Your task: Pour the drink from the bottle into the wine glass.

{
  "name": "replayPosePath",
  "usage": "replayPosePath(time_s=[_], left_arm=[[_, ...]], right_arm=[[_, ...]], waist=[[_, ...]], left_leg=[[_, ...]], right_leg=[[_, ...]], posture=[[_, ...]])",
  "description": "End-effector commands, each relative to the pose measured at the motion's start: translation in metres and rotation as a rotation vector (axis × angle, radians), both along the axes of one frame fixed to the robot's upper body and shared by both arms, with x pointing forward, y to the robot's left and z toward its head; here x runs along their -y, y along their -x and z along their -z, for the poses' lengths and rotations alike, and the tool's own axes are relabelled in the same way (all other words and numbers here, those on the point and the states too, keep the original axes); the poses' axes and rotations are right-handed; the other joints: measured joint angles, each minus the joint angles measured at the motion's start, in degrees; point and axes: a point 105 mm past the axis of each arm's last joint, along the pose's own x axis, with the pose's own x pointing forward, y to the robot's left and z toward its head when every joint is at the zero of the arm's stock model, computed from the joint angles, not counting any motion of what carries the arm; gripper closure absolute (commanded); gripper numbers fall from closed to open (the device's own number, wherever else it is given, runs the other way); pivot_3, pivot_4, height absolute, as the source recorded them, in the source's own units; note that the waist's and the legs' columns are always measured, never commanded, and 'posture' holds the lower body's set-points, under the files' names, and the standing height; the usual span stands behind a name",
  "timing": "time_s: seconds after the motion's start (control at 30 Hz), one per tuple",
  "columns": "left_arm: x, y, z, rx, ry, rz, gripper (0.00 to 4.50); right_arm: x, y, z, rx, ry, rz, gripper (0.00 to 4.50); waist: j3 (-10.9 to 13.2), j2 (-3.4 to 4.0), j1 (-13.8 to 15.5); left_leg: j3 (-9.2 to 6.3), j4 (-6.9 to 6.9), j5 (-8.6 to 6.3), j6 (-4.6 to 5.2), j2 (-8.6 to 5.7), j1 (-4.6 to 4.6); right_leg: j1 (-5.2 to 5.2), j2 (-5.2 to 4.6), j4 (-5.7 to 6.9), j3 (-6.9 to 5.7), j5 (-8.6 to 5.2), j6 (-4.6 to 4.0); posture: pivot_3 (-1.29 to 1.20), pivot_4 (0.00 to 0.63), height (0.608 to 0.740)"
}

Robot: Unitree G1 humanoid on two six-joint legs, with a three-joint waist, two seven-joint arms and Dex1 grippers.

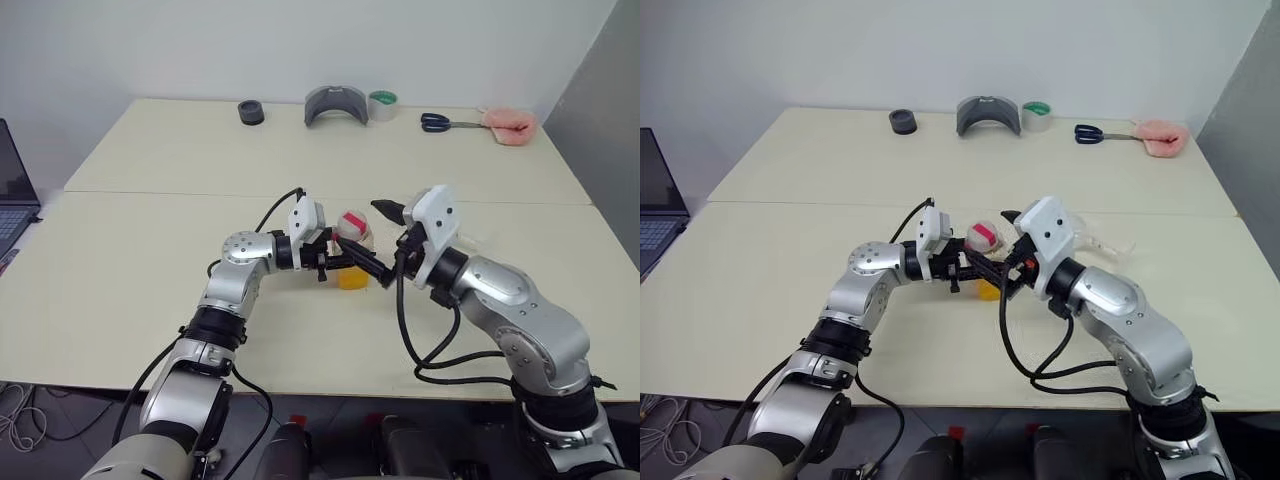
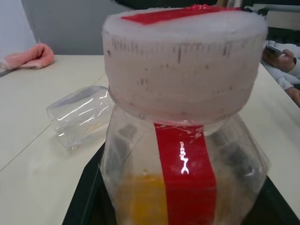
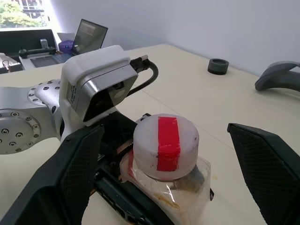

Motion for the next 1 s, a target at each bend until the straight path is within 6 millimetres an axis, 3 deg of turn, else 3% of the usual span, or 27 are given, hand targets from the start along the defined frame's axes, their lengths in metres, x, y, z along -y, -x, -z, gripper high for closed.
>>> replayPosePath(time_s=[0.03,0.27,0.53,0.77,0.87,1.0], left_arm=[[0.002,0.001,-0.02,0.071,0.023,0.016,2.68],[0.0,0.002,-0.022,0.073,0.016,0.017,2.68],[0.0,0.003,-0.024,0.071,0.013,0.012,2.68],[0.002,0.007,-0.025,0.061,0.009,0.034,2.68],[0.003,0.016,-0.025,0.066,-0.014,0.088,2.69],[0.004,0.022,-0.028,0.072,-0.023,0.12,2.69]], right_arm=[[-0.006,0.001,-0.01,0.05,-0.013,-0.012,0.0],[-0.01,-0.006,-0.012,0.059,-0.033,0.001,0.0],[-0.014,-0.006,-0.008,0.042,-0.032,-0.013,2.61],[-0.018,0.002,-0.011,0.097,0.002,-0.157,2.64],[-0.008,0.0,-0.007,0.13,0.177,-0.352,2.64],[0.008,-0.015,-0.013,0.01,0.191,-0.486,2.64]], waist=[[0.0,0.0,0.01],[0.0,0.0,-0.01],[0.01,0.01,-0.04],[0.01,0.01,-0.04],[0.05,0.05,-0.09],[0.05,0.05,-0.43]], left_leg=[[-0.02,0.0,0.0,0.0,-0.01,-0.01],[-0.01,0.0,0.0,0.0,-0.01,-0.01],[-0.03,0.0,0.0,0.0,0.0,-0.02],[-0.02,0.0,0.0,0.0,-0.01,-0.02],[0.03,0.02,0.0,0.01,-0.03,-0.01],[0.03,0.02,-0.01,0.01,0.01,0.01]], right_leg=[[0.0,0.0,0.0,-0.01,0.0,0.0],[-0.01,0.0,0.01,0.0,0.0,0.0],[-0.02,0.0,0.02,-0.01,0.0,-0.01],[-0.02,0.0,0.01,-0.01,0.0,0.0],[-0.01,-0.01,0.0,0.0,0.0,0.0],[0.0,0.03,0.01,-0.02,0.01,0.0]], posture=[[0.0,0.15,0.74],[0.0,0.15,0.74],[0.0,0.15,0.74],[0.0,0.15,0.74],[0.0,0.15,0.74],[0.0,0.15,0.74]])
